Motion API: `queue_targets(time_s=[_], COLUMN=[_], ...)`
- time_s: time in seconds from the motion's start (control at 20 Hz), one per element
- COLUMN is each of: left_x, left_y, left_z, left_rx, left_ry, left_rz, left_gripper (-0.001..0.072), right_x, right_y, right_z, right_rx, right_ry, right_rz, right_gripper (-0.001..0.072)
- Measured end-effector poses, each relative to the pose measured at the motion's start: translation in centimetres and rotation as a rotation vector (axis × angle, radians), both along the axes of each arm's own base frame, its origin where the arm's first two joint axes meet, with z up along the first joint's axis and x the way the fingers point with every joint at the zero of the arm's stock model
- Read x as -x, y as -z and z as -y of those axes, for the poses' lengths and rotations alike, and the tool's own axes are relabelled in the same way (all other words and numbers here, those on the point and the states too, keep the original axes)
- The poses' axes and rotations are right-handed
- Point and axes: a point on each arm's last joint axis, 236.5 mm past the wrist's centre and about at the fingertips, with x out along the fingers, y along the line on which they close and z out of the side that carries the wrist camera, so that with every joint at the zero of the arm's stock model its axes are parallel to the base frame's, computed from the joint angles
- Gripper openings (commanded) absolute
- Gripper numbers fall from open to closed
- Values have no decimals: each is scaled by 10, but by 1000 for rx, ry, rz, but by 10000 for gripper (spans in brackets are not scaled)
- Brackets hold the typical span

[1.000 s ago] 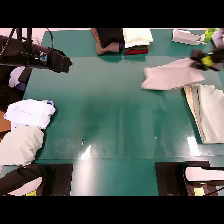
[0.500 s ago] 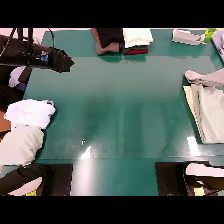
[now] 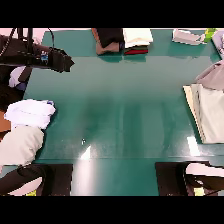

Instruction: Fold the shirts.

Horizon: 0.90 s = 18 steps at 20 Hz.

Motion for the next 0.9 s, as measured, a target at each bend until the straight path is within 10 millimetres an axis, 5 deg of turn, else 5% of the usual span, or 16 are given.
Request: queue_targets(time_s=[0.2, 0.6, 0.65, 0.8, 0.85, 0.9], left_x=[1, 4, 4, 4, 4, 4], left_y=[1, 4, 4, 5, 4, 4], left_z=[0, -1, -1, -1, -1, -1], left_rx=[-4, -11, -12, -12, -12, -12], left_ry=[1, 5, 6, 6, 6, 6], left_rz=[-7, -22, -23, -23, -23, -23], left_gripper=[26, 26, 26, 26, 27, 27], right_x=[43, 161, 173, 193, 198, 200], right_y=[23, 145, 159, 187, 193, 196], right_z=[7, 31, 31, 30, 31, 33], right_rx=[-14, 82, 100, 137, 152, 163], right_ry=[36, 155, 160, 162, 163, 164], right_rz=[-105, -479, -513, -564, -575, -584], right_gripper=[15, 21, 68, 574, 691, 696])
